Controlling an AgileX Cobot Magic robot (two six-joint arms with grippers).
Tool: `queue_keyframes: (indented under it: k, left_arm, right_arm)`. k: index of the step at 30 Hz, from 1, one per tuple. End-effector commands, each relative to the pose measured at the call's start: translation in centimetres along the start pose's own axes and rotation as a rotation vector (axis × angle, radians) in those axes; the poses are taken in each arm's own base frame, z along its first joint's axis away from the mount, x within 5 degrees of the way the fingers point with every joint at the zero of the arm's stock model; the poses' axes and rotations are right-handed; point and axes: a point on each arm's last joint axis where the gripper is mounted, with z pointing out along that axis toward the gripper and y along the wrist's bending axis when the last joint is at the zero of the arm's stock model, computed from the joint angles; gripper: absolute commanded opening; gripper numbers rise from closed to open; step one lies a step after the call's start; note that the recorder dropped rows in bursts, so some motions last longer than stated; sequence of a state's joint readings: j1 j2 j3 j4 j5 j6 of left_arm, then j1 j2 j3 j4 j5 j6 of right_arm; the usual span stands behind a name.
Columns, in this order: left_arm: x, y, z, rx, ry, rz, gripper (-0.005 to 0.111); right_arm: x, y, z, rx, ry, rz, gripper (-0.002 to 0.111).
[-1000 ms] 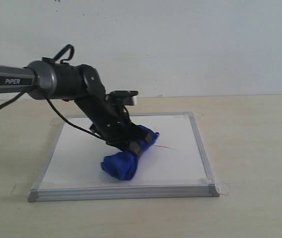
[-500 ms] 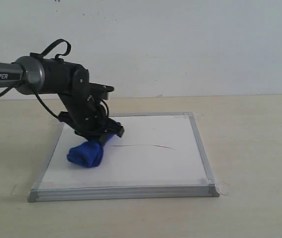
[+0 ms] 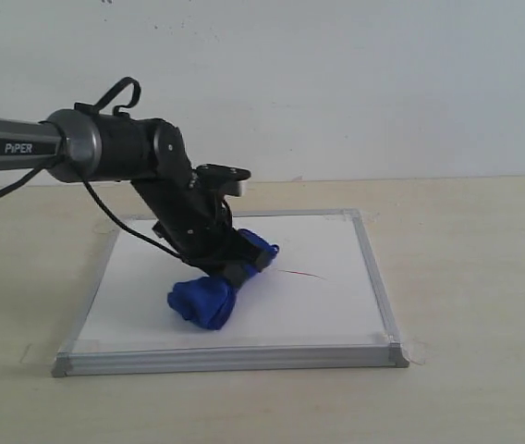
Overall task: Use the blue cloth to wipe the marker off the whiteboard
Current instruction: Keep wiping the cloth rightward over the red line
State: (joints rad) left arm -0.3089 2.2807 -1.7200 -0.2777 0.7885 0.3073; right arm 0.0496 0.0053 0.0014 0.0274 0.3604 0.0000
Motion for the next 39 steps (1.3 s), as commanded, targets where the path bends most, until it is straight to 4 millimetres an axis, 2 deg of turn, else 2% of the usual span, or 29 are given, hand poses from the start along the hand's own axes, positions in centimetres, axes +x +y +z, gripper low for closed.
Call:
queue_keyframes:
  k: [1, 7, 9, 12, 21, 25, 27, 34, 36, 39]
  left_arm:
    - [0.0, 0.6, 0.5, -0.042, -0.019, 0.013, 0.004]
    - [-0.2, 6.0, -2.1, -0.259, 0.028, -0.118, 0.004]
    - [-0.2, 6.7, -2.8, -0.267, 0.048, -0.156, 0.004]
    - [-0.4, 6.0, -3.0, -0.242, 0.067, -0.138, 0.004]
    - [-0.6, -0.8, -1.6, -0.165, 0.162, 0.145, 0.004]
    - [-1.1, -1.1, -1.5, -0.187, 0.123, 0.173, 0.004]
    - [-1.1, -0.2, -1.5, -0.216, 0.109, 0.145, 0.004]
    - [0.3, 5.9, -0.7, -0.374, 0.153, -0.054, 0.004]
    - [0.6, 6.6, -0.5, -0.362, 0.165, -0.09, 0.004]
    - [0.6, 6.2, -0.3, -0.327, 0.165, -0.092, 0.004]
  right_arm:
    - [-0.1, 0.0, -0.1, 0.007, -0.01, -0.005, 0.001]
    - [-0.1, 0.0, -0.1, 0.007, -0.01, -0.005, 0.001]
    - [-0.1, 0.0, -0.1, 0.007, -0.01, -0.005, 0.001]
    - [-0.1, 0.0, -0.1, 0.007, -0.01, -0.005, 0.001]
    - [-0.1, 0.0, -0.1, 0.007, -0.01, -0.005, 0.001]
    - [-0.1, 0.0, -0.1, 0.007, -0.01, -0.005, 0.001]
    - [-0.1, 0.0, -0.1, 0.007, -0.01, -0.005, 0.001]
    - [-0.1, 0.0, -0.1, 0.007, -0.01, -0.005, 0.001]
    - [-0.1, 0.0, -0.1, 0.007, -0.01, -0.005, 0.001]
    - [-0.1, 0.0, -0.1, 0.007, -0.01, -0.005, 0.001]
